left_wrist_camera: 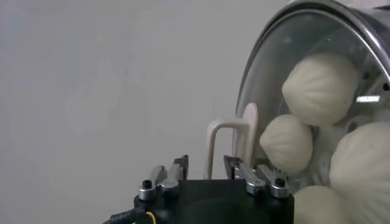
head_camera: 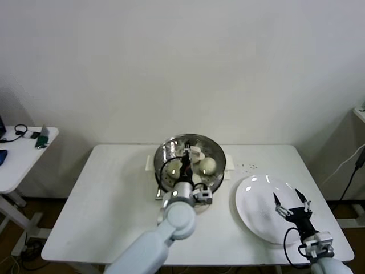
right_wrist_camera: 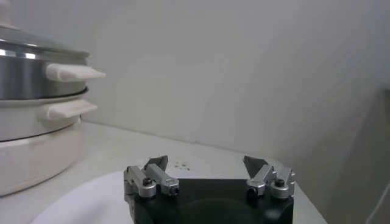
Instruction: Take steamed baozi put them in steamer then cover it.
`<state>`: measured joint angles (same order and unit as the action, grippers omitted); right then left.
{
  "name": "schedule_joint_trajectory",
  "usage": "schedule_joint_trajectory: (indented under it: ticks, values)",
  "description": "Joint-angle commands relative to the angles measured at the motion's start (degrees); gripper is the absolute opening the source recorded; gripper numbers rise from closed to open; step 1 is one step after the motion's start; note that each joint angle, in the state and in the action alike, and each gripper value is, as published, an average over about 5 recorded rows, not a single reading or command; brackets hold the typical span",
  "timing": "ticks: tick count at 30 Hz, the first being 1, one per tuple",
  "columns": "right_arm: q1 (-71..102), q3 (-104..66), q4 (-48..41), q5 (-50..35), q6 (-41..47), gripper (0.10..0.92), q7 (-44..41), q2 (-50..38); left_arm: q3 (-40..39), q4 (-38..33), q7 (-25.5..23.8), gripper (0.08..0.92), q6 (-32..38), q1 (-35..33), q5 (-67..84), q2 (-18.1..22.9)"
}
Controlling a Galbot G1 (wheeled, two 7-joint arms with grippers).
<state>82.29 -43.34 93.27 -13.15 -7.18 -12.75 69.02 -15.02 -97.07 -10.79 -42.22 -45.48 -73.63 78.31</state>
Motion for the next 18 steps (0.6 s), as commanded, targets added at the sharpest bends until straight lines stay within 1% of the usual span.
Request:
schedule_joint_trajectory:
  ticks: [1, 9, 12, 14, 18]
  values:
    - [0.24, -0.2, 0.18, -0.96, 1.36, 0.823, -0.07, 0.03, -0.11, -8.44, 0.39, 0.47, -2.78, -1.1, 3.88, -3.16]
    - [-0.01, -0.2, -0.05, -0.57, 1.8, 0.823, -0.23, -0.16, 0.3, -15.85, 0.0, 0.704, -2.66, -4.84, 7.52, -8.72]
    - [-0.3, -0.02, -0.07, -0.46, 1.9, 0.823, -0.23, -0.16, 1.8, -18.33, 0.34, 0.781, -1.07, -6.89, 8.27, -10.49]
    - [-0.38, 0.05, -0.06, -0.38, 1.91, 0.823, -0.25, -0.24, 3.52, -20.26, 1.25, 0.81, 0.41, -8.9, 9.75, -11.91]
    - [-0.32, 0.12, -0.11, -0.42, 1.83, 0.823, -0.33, -0.69, 9.79, -23.82, 5.09, 0.822, 3.99, -14.52, 15.67, -14.05]
